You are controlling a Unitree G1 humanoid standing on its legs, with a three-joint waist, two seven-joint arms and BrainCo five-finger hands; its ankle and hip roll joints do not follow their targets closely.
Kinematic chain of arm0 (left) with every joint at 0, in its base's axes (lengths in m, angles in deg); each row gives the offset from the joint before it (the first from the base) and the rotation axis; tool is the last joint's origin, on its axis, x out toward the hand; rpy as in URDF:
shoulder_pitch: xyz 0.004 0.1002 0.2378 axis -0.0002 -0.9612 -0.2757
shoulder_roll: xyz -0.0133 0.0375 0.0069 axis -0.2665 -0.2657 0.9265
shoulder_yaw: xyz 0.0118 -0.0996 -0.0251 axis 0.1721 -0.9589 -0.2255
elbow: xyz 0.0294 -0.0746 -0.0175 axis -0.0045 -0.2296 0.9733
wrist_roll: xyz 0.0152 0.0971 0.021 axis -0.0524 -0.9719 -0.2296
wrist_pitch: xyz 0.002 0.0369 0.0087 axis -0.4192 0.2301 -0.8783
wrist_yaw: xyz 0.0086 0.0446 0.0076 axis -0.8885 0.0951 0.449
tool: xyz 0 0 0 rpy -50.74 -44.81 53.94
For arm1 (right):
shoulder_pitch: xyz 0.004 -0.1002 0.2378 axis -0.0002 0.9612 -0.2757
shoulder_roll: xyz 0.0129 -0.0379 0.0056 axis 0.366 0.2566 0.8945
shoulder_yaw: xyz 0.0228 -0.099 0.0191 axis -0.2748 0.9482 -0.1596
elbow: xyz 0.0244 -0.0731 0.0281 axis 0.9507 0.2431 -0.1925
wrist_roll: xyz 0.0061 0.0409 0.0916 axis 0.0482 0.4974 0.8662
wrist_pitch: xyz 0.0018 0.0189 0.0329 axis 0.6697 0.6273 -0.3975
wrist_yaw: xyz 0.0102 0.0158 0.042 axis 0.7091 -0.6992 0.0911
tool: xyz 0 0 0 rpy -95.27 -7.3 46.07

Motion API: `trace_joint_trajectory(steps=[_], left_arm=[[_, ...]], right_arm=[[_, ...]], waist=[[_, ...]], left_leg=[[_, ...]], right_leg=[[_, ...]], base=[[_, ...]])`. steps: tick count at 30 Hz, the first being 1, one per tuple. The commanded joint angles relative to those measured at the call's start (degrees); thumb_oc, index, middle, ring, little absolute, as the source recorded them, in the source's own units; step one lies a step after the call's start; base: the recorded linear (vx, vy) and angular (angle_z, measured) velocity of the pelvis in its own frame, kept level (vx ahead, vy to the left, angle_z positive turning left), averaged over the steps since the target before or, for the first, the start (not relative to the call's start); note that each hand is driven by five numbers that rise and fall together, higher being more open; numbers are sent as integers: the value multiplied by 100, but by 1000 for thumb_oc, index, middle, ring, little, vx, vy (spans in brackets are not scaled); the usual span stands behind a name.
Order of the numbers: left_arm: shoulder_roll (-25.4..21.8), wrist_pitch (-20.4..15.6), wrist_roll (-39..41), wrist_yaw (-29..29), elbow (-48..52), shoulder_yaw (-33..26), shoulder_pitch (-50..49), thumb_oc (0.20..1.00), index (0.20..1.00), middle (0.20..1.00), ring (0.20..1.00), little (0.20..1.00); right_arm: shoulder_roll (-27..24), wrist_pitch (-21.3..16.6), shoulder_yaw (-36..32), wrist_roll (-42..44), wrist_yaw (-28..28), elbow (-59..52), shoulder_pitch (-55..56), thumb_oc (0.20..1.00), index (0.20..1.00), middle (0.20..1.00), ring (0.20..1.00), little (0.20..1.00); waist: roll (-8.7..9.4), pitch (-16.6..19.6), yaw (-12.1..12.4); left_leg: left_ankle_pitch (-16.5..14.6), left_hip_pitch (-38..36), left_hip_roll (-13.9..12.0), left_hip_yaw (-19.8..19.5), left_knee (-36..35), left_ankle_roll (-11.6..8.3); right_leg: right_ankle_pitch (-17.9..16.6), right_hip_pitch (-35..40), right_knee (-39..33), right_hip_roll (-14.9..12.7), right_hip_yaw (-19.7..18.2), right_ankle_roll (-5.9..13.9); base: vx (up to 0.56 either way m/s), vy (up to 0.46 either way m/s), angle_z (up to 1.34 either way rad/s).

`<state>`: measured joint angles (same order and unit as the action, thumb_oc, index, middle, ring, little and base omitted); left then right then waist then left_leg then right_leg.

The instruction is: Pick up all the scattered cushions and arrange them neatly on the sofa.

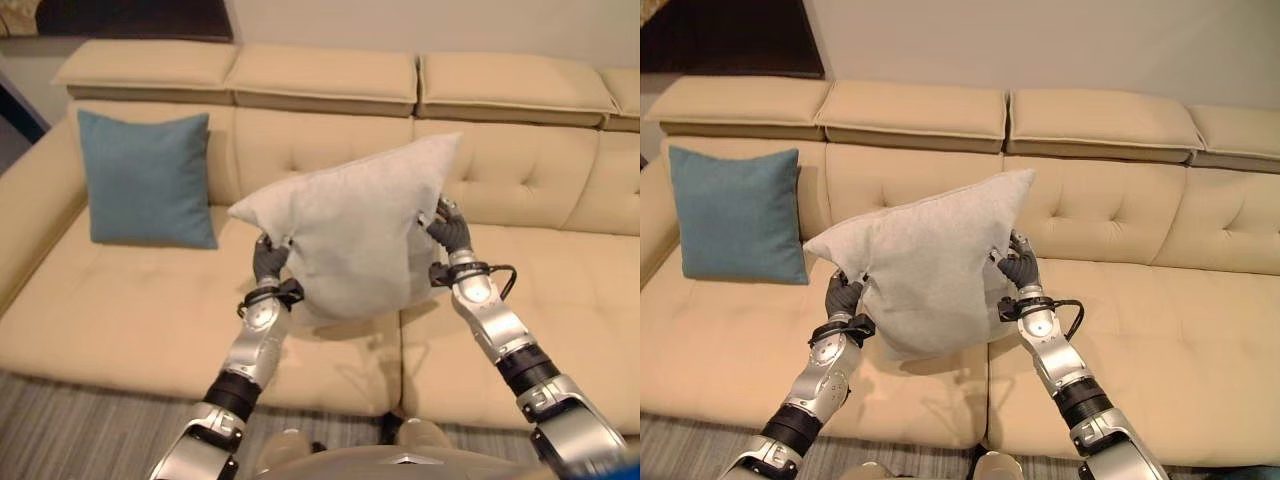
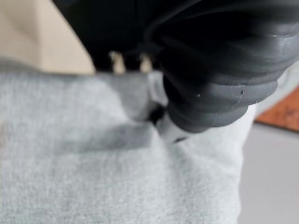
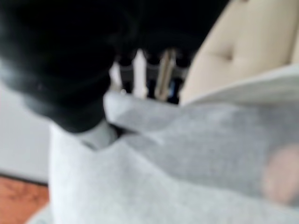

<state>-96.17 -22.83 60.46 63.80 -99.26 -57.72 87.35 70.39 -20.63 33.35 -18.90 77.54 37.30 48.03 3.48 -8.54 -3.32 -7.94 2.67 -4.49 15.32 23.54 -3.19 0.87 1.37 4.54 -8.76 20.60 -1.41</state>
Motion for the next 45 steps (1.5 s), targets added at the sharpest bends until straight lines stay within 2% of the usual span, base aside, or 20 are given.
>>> trace_joint_trajectory(steps=[1, 2, 3, 5, 6, 7, 10, 14, 21, 24, 25, 27, 30, 38, 41, 42, 45], left_arm=[[248, -399, -205, -541, 768, 661, 671, 200, 200, 200, 200, 200], [251, -400, -244, -526, 760, 662, 678, 200, 200, 200, 200, 200], [254, -417, -251, -461, 761, 634, 725, 200, 200, 200, 200, 200], [248, -419, -258, -439, 782, 586, 721, 200, 200, 200, 200, 200], [212, -422, -307, -454, 816, 583, 737, 200, 200, 200, 200, 200], [157, -426, -353, -408, 858, 538, 762, 200, 200, 200, 200, 200], [42, -393, -477, -406, 920, 495, 823, 200, 200, 200, 200, 200], [-46, -361, -592, -353, 890, 469, 997, 200, 200, 200, 200, 200], [-174, -341, -752, -140, 512, 542, 1942, 200, 200, 200, 200, 200], [-200, -403, -736, 62, 74, 667, 2770, 200, 200, 200, 200, 200], [-200, -407, -733, 60, 62, 665, 2790, 200, 200, 200, 200, 200], [-251, -486, -707, 209, -316, 813, 3516, 200, 200, 200, 200, 200], [-264, -543, -700, 364, -698, 912, 4252, 200, 200, 200, 200, 200], [-446, -697, -522, 546, -1435, 966, 5685, 200, 200, 200, 200, 200], [-493, -645, -508, 457, -1756, 1111, 6148, 200, 200, 200, 200, 200], [-495, -637, -518, 420, -1824, 1171, 6233, 200, 200, 200, 200, 200], [-401, -628, -491, 341, -2232, 1271, 6506, 200, 200, 200, 200, 200]], right_arm=[[400, -592, 411, -40, -267, -707, -542, 200, 200, 200, 200, 200], [404, -605, 408, -27, -262, -692, -533, 200, 200, 200, 200, 200], [390, -602, 406, -28, -232, -652, -532, 200, 200, 200, 200, 200], [385, -584, 389, -27, -250, -666, -507, 200, 200, 200, 200, 200], [381, -567, 344, -40, -278, -634, -456, 200, 200, 200, 200, 200], [391, -560, 324, -37, -257, -638, -481, 200, 200, 200, 200, 200], [400, -545, 283, -74, -270, -600, -505, 200, 200, 200, 200, 200], [419, -510, 311, -159, -280, -541, -612, 200, 200, 200, 200, 200], [475, -468, 524, -265, -148, -248, -1404, 200, 200, 200, 200, 200], [446, -450, 662, -238, 24, 28, -2239, 200, 200, 200, 200, 200], [445, -454, 660, -236, 24, 38, -2259, 200, 200, 200, 200, 200], [356, -457, 765, -199, 186, 294, -3004, 200, 200, 200, 200, 200], [314, -468, 811, -100, 334, 560, -3663, 200, 200, 200, 200, 200], [160, -520, 1006, 24, 595, 1388, -5037, 200, 200, 200, 200, 200], [40, -517, 1140, 36, 591, 1759, -5470, 200, 200, 200, 200, 200], [38, -509, 1178, 38, 577, 1851, -5549, 200, 200, 200, 200, 200], [-36, -500, 1473, -64, 521, 2299, -5928, 200, 200, 200, 200, 200]], waist=[[172, 299, 47], [165, 311, 71], [120, 301, 139], [101, 286, 157], [78, 302, 109], [59, 346, 146], [47, 399, 177], [50, 409, 210], [-17, 271, 202], [-90, -42, 162], [-91, -38, 163], [-125, -328, 124], [-137, -502, 122], [-85, -552, 126], [-100, -560, 116], [-123, -513, 132], [-123, -475, 140]], left_leg=[[500, -45, -227, -288, -955, -202], [615, 10, -264, -384, -1155, -218], [924, 129, -318, -601, -1522, -293], [857, 18, -246, -657, -1601, -256], [903, -53, -243, -559, -1732, -270], [848, -163, -104, -633, -1824, -210], [804, -313, -13, -446, -1989, -133], [752, -369, 53, -344, -2052, -72], [709, -279, 143, -201, -2115, -19], [735, 141, 133, -160, -1982, -16], [732, 168, 131, -159, -1968, -15], [783, 641, 116, -141, -1787, -14], [817, 1116, 91, -163, -1586, -9], [944, 2119, 70, -312, -1378, -32], [1049, 2497, 57, -384, -1394, -62], [921, 2476, 50, -459, -1436, -116], [1150, 2873, 57, -551, -1656, -180]], right_leg=[[-51, -108, -138, 142, -251, 756], [-39, -92, -139, 162, -314, 772], [-13, -62, -101, 222, -431, 799], [16, -63, -47, 218, -512, 807], [-1, -30, -55, 193, -523, 835], [-70, -38, -70, 139, -628, 890], [-77, 7, -80, 49, -653, 951], [-92, -25, -52, -31, -689, 1011], [-177, -191, -116, -154, -706, 1084], [-257, -635, -71, -192, -765, 1079], [-256, -661, -61, -192, -768, 1078], [-374, -1162, 36, -205, -856, 1075], [-446, -1659, 168, -187, -899, 1063], [-671, -2634, 166, -180, -1018, 1078], [-743, -3004, 150, -181, -1045, 1080], [-630, -3006, 146, -150, -1064, 1135], [-794, -3423, 7, -136, -1056, 1167]], base=[[122, 68, -28], [116, 65, -41], [147, 93, -34], [106, 93, -53], [138, 188, -61], [179, 236, -47], [95, 143, -22], [77, 111, 1], [20, 68, -2], [-162, 26, -3], [-197, 13, -6], [-243, 11, -5], [-151, -3, -14], [-11, -25, -13], [44, -26, -3], [103, -11, 8], [46, -40, 4]])
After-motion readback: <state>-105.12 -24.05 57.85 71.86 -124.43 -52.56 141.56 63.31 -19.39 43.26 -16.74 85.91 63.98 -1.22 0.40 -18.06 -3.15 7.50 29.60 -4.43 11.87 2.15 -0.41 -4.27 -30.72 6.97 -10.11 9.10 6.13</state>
